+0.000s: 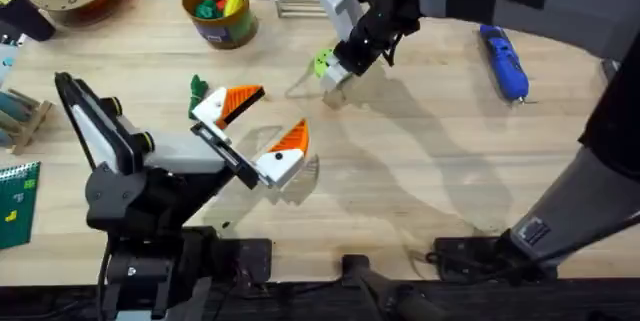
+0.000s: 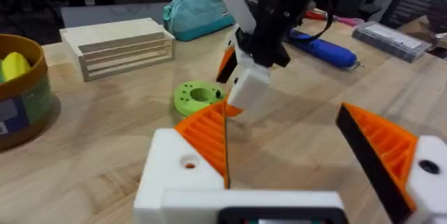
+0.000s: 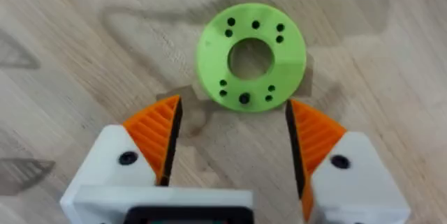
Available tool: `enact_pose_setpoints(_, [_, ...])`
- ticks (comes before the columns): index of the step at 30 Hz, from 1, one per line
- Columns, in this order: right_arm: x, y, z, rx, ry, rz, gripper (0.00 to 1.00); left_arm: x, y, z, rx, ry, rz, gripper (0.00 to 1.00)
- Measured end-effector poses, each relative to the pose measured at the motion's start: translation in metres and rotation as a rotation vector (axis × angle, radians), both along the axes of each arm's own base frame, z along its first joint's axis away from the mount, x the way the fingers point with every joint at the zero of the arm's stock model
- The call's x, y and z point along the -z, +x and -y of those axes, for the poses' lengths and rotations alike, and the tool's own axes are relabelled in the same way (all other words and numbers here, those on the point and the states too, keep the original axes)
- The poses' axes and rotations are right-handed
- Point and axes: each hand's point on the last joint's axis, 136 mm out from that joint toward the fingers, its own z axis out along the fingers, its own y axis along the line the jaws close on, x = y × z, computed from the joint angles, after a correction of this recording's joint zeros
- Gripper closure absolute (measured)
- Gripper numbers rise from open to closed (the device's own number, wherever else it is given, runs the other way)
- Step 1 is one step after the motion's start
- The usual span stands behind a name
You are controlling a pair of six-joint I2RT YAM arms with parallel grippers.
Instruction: Pick up the gripper from the table and insert it into the empty holder that is missing its gripper. Then pick up a screw, insert it into the mounting hole, and use the screwdriver to tighten it. Finally, clean up the table by picking up the vegetable and placing it into the bucket.
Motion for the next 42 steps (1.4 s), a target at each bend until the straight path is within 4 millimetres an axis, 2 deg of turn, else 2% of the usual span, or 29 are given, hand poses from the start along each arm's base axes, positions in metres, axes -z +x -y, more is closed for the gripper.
enact_pose_setpoints(13, [-0.002, -0.004, -0.015, -0.033, 0.009, 0.021, 0.185, 0.000, 0.000, 0.000, 0.000, 0.000, 0.000, 0.028])
enact_pose_setpoints(42, [-0.001, -0.003, -0.015, -0.033, 0.009, 0.021, 0.186, 0.000, 0.000, 0.000, 0.000, 0.000, 0.000, 0.028])
